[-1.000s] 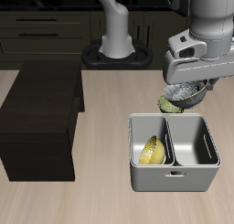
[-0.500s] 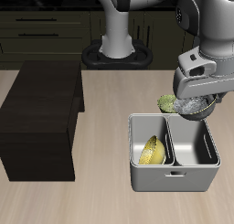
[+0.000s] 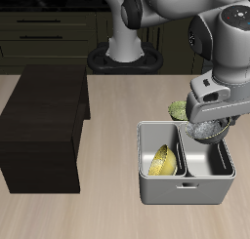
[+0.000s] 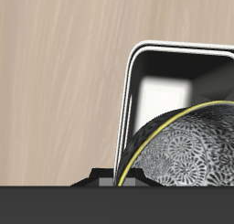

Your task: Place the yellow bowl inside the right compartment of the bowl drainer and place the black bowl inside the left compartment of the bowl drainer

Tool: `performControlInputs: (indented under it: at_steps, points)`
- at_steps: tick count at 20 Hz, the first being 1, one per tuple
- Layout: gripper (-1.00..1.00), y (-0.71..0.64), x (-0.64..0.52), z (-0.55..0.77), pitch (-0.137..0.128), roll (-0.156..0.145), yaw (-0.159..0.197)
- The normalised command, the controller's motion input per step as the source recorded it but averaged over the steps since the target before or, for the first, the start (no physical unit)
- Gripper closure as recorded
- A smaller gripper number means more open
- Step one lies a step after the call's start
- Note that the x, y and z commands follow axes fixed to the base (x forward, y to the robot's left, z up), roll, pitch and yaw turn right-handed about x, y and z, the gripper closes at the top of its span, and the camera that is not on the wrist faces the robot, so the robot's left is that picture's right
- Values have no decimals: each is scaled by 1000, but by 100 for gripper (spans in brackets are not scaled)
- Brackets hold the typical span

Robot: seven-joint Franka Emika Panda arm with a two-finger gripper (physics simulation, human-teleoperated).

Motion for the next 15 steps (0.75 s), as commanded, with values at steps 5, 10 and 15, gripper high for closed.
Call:
performControlInputs:
  at_steps: [5, 10, 15]
  points:
    - [-100, -87, 24, -352, 56, -27, 31]
    - [-100, -122, 13, -76, 25, -14, 1]
    - [-100, -90, -44, 112, -3, -17, -5]
